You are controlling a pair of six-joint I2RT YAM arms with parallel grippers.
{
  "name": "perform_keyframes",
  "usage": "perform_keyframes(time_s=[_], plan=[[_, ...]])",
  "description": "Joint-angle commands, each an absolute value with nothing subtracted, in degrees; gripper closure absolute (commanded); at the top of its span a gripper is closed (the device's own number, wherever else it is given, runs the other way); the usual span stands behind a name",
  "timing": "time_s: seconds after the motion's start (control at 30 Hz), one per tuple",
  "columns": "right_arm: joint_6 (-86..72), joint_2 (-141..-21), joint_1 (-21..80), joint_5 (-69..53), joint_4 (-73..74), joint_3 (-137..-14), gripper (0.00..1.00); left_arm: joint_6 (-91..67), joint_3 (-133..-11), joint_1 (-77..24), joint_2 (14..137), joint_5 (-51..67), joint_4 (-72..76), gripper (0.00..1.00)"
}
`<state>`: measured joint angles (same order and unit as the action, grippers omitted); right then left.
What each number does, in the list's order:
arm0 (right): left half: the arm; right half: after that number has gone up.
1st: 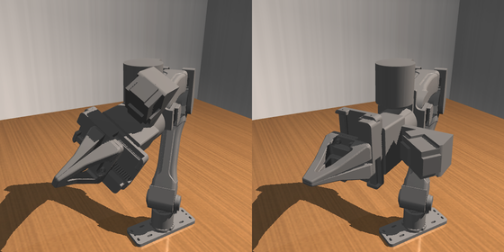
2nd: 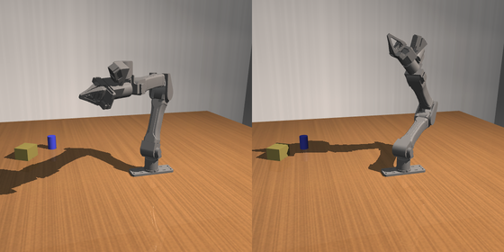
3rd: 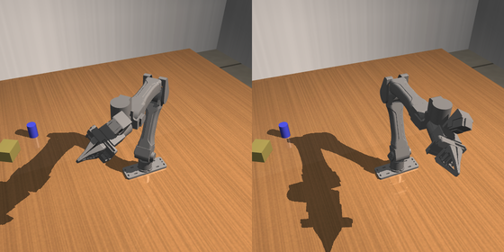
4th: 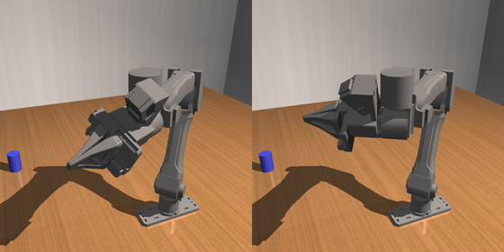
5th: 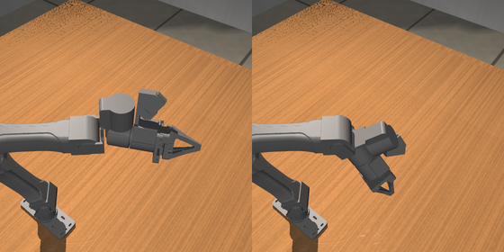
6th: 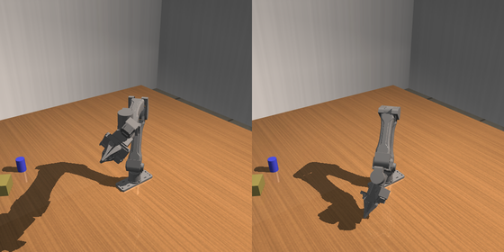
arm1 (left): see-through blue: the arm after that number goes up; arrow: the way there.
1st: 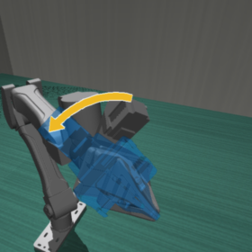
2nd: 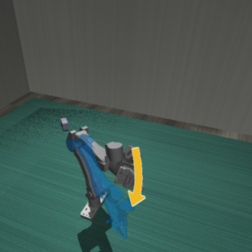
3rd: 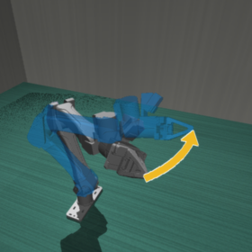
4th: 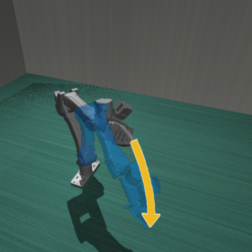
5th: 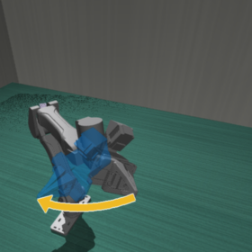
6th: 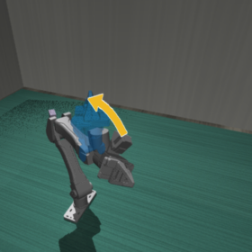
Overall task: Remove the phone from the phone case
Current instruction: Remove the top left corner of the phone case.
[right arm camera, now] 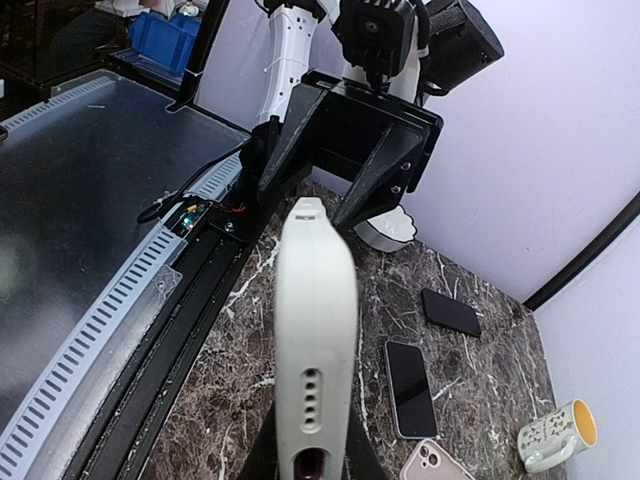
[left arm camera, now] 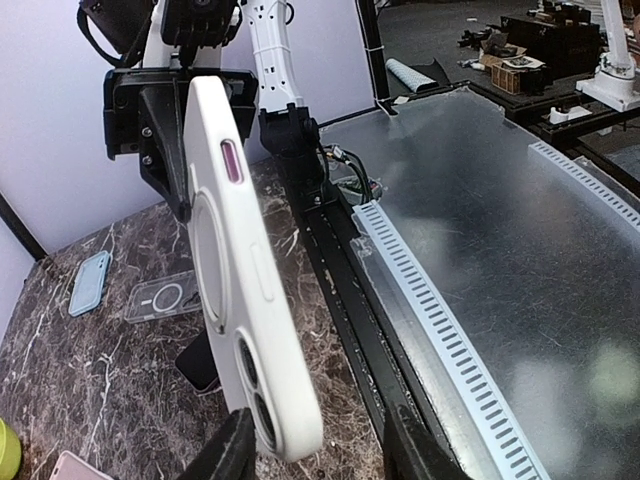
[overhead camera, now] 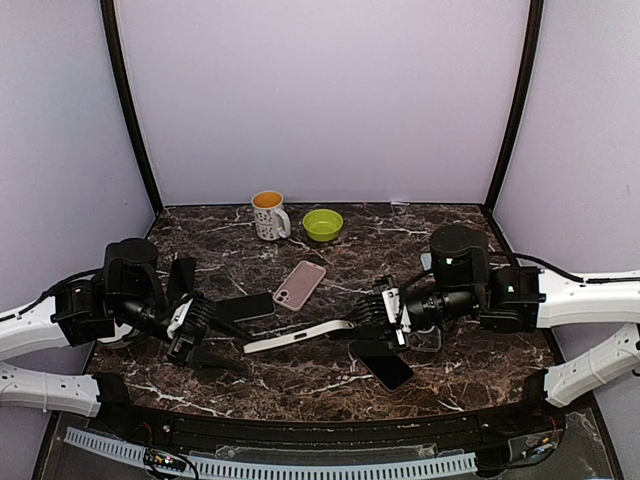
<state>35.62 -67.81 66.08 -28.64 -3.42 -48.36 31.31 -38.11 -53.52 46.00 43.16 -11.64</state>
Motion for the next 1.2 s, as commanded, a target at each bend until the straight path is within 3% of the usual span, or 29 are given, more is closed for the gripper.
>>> perform_keyframes(time_s=[0.0, 0.57, 1.0, 1.17], plan=[[35.82, -67.67, 66.62, -31.15, -8.8, -51.03, 1.0, 31.16, -38.27, -53.65, 45.52, 45.61, -9.04, 0.55], [38.06, -67.22, 66.62, -33.14, -10.85, -50.3, 1.0, 30.85, -37.79, -54.4, 47.08, 46.85, -6.76, 0.68], [38.0, -67.85, 66.63, -34.33, -11.3, -50.71, 1.0, 31.03, -37.31, -54.71, 47.11, 46.49, -6.01, 0.7], [37.8, -67.94, 66.68, -35.17, -11.9, -50.63, 1.0, 31.19, -37.22, -54.76, 47.26, 46.64, -5.98, 0.79]])
